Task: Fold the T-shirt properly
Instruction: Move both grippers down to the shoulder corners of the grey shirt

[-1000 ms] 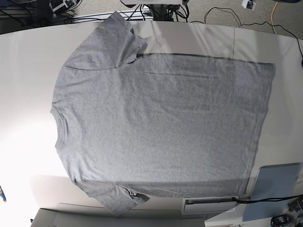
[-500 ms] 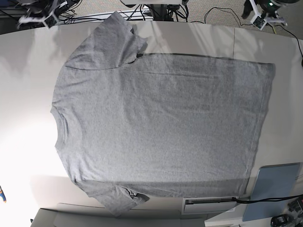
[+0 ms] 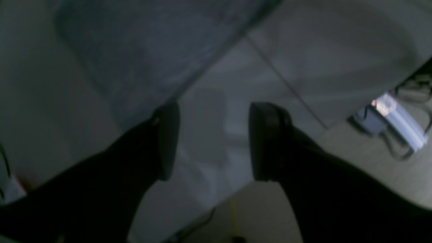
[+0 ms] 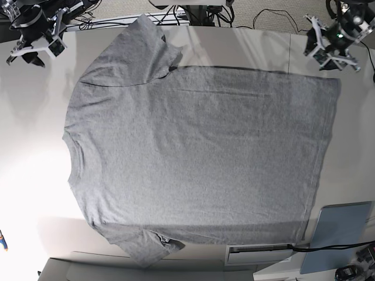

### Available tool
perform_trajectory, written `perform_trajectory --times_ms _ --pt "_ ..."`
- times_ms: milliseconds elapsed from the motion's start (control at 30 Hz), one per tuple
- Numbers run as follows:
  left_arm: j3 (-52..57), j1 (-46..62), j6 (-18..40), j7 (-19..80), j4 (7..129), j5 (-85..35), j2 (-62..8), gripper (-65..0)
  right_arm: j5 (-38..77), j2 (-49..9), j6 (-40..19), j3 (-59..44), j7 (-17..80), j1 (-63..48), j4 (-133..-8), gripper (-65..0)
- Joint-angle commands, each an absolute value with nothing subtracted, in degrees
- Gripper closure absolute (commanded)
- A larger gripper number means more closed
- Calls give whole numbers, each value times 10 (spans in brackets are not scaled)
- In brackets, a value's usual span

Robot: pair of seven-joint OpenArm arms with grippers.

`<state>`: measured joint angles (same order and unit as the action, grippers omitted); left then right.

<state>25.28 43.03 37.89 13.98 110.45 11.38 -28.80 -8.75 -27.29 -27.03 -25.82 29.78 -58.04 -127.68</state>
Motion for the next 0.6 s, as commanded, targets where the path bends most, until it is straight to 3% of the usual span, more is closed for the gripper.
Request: perform_trajectory --times_ms 0,200,567 --pt "240 430 353 119 1105 135 -306 -350 -89 -278 -263 -263 292 -581 -1286 -306" --pt "150 399 240 85 1055 236 -374 -350 -89 -278 -265 -263 292 -578 -1286 -306" --pt "65 269 240 85 884 255 -431 -350 -89 -278 -264 -263 289 -578 -1286 -306"
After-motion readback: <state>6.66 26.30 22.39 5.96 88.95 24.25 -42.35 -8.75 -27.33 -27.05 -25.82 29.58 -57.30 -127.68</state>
